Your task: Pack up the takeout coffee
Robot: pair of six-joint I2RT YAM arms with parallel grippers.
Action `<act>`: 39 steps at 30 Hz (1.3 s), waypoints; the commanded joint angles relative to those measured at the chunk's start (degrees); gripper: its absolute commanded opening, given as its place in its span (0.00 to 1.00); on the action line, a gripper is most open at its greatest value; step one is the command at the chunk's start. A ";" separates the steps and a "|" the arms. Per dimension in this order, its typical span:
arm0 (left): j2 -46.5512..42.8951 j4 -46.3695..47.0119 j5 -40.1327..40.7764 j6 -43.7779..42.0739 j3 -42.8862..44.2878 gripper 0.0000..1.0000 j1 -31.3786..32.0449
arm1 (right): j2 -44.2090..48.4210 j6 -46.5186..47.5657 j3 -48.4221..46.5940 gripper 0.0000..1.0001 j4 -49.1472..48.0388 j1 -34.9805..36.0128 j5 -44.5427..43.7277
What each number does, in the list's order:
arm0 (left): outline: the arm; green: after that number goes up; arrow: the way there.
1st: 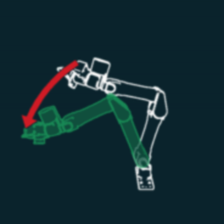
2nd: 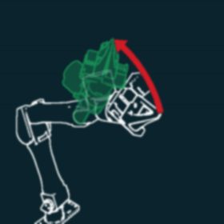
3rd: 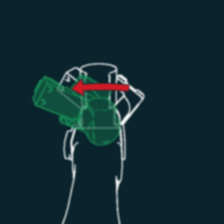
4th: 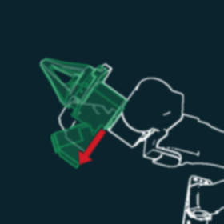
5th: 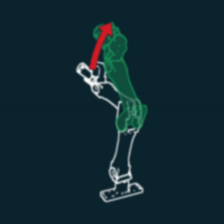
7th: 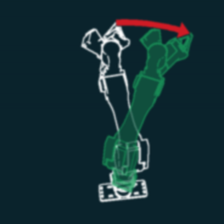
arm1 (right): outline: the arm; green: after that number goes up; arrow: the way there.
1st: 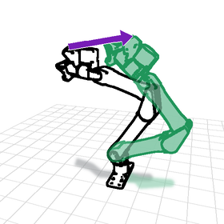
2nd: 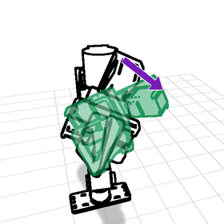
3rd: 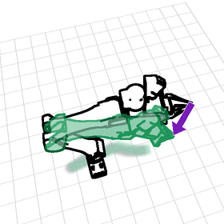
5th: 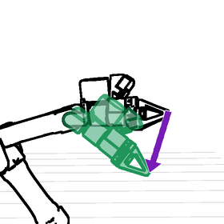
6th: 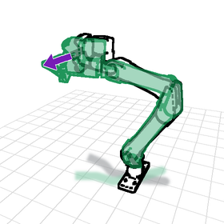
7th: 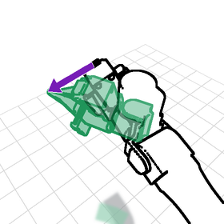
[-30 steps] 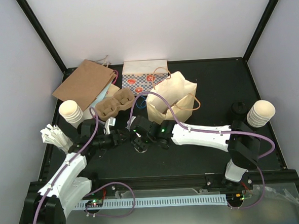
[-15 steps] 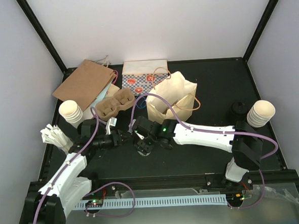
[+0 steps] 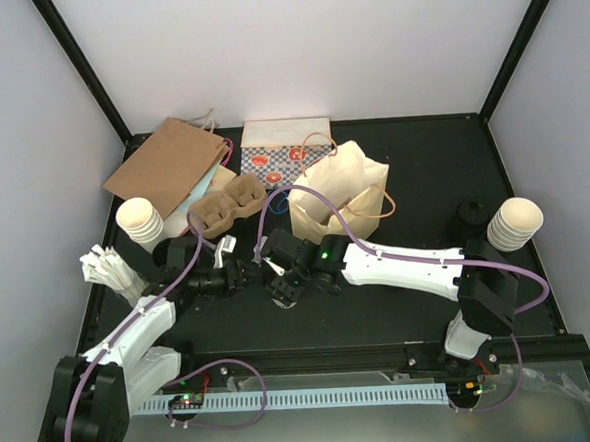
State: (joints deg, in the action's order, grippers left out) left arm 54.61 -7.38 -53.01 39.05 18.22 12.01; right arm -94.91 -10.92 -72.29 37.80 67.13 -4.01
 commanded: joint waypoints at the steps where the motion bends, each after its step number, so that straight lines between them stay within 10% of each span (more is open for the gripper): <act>1: 2.33 2.94 -0.48 -0.34 0.57 0.35 0.85 | -3.58 1.29 3.25 0.74 10.35 0.44 3.20; 39: 12.33 -3.91 13.71 -4.73 4.77 0.42 9.65 | -4.52 -0.69 9.42 0.74 5.55 -0.30 7.13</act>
State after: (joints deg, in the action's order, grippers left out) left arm 67.72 -3.22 -45.08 35.66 26.20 19.57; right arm -93.51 -11.03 -68.60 34.46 66.24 -2.37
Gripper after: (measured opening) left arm 0.404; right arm 0.736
